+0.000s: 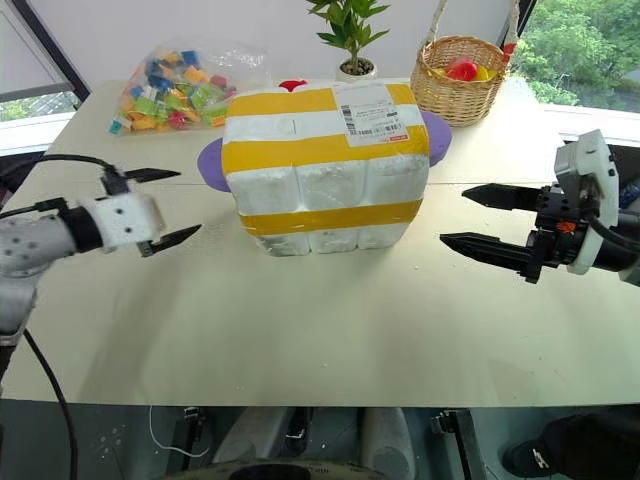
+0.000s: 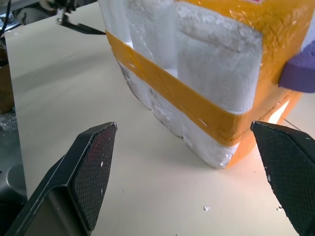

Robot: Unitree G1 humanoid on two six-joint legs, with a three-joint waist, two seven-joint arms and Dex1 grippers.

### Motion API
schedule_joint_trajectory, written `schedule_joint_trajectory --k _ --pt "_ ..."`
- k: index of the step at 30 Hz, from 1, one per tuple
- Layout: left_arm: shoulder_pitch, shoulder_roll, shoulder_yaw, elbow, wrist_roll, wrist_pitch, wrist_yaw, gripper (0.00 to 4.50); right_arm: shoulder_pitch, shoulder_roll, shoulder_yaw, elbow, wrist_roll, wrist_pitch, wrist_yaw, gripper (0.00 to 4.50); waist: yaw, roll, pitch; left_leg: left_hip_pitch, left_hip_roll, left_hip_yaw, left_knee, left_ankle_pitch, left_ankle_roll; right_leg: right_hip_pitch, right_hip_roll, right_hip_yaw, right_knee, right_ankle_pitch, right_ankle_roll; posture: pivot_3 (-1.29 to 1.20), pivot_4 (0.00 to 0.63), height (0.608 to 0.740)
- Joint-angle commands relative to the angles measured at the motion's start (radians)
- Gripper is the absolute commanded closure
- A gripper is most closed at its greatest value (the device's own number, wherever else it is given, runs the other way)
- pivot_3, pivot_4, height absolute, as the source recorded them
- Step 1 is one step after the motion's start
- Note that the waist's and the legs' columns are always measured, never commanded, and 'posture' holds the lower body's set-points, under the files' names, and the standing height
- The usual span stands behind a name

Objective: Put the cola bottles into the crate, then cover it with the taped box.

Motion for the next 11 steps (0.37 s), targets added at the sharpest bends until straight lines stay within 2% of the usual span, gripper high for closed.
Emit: schedule_joint_trajectory --k 1,6,8,11 --pt "0.039 0.113 0.203 -0.027 -0.454 0.428 -0.273 0.03 -0.002 -0.001 0.009 0.023 -0.034 -0.039 0.019 0.0 -0.006 0.0 0.0 0.0 0.0 0.0 0.0 0.0 0.0 0.0 0.0 0.0 0.0 0.0 0.0 0.0 0.15 0.732" --pt "-0.097 0.201 0.278 0.069 -0.683 0.696 -0.348 0.03 -0.015 0.003 0.052 0.041 -0.074 -0.069 0.027 0.0 -0.004 0.0 0.0 0.002 0.001 0.0 0.0 0.0 0.0 0.001 0.001 -0.001 0.001 0.0 0.0 0.0 0.15 0.732" --pt "-0.151 0.216 0.282 0.099 -0.718 0.744 -0.354 0.03 -0.02 0.012 0.061 0.036 -0.075 -0.074 0.024 0.0 -0.005 0.0 0.0 0.003 0.001 0.0 0.0 0.0 0.0 0.003 0.001 -0.001 0.001 0.0 0.0 0.0 0.15 0.732" --pt "-0.176 0.23 0.258 0.11 -0.694 0.755 -0.346 0.03 -0.024 0.027 0.071 0.025 -0.07 -0.068 0.012 0.0 -0.008 0.0 0.0 0.004 0.001 0.0 0.0 0.0 0.0 0.003 0.001 0.0 0.001 0.0 0.0 0.0 0.15 0.732"
